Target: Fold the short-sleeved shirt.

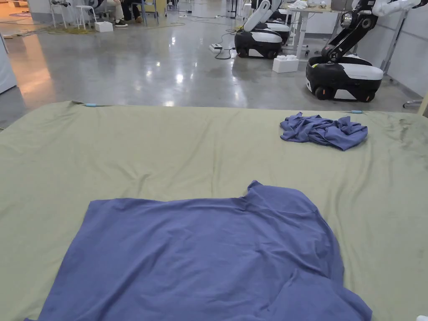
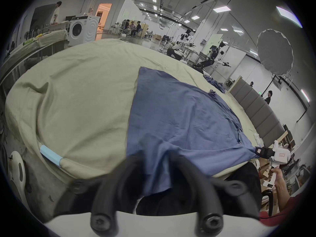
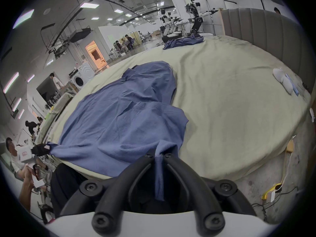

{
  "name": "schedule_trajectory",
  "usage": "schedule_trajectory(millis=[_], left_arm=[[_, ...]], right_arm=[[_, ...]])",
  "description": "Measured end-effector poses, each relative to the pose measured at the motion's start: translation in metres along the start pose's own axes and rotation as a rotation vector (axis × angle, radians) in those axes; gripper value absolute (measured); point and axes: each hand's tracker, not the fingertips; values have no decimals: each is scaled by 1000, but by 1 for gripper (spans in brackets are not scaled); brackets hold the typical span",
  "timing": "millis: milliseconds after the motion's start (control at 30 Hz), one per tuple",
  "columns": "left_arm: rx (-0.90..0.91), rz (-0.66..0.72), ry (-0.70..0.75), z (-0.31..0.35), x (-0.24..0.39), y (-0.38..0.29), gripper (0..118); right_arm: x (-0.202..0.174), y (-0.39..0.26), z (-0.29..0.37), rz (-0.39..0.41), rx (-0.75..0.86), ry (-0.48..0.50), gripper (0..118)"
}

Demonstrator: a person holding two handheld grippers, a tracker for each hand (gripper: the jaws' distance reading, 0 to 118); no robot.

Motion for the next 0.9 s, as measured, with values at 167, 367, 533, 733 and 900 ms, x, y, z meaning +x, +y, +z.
schedule_trajectory(millis=[167,367,533,733,900], left_arm=[[16,-36,7,2,9,7,90],[301,-212,119,81,57,-3,88],[388,-320,215,112,106,-33,0],[323,-261,122,100,109,-41,0],[286,-248,90,100,106,-38,0]], right_arm=[[-8,10,5,76,0,-75,82],[-36,-16,95,143,418,-45,80],[-75,-51,127,230,397,-108,1],[-61,-42,92,132,244,-77,2],[-17,-8,19,17,0,-196,110]])
